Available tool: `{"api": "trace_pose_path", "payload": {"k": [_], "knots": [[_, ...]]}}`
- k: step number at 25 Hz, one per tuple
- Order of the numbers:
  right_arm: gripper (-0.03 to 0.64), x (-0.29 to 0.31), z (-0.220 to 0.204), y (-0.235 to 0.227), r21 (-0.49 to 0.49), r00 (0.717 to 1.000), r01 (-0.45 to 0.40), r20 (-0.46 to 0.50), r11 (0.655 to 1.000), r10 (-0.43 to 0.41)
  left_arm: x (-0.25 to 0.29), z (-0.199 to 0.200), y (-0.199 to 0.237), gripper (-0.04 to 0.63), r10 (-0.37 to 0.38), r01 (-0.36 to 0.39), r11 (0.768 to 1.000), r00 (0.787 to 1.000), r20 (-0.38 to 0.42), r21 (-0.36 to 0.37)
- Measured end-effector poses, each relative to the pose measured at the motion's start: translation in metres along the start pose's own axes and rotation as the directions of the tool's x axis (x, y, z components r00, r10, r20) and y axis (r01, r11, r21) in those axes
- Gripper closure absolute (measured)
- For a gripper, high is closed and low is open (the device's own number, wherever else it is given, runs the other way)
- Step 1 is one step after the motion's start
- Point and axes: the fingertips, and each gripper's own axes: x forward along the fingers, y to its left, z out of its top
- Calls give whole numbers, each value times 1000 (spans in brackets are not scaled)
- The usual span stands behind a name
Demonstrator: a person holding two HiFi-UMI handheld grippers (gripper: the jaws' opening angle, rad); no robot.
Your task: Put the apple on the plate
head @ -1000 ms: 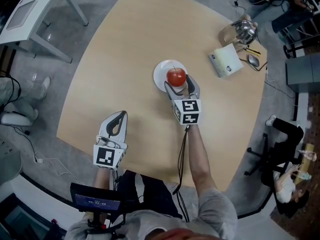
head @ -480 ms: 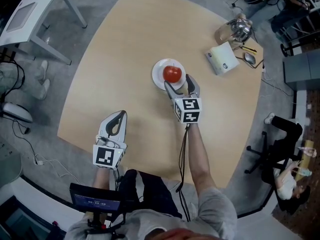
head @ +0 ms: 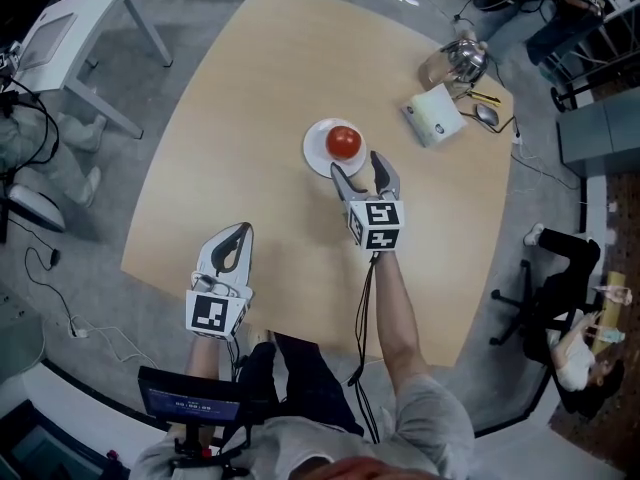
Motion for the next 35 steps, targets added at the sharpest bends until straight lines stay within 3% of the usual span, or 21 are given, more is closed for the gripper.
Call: {"api": "trace_pose_path", "payload": {"k": [16,26,35], "knots": [[325,-87,34,42,41,995,52,81,998,-56,-59,13,-10,577,-53,53,999,998,22,-8],[347,-126,39,55,39,986,79,144,996,-84,-68,12,-20,577,-95,95,995,995,41,14],[381,-201,53,90,69,977,107,180,992,-118,-120,37,-42,577,-130,129,991,990,49,30]]}}
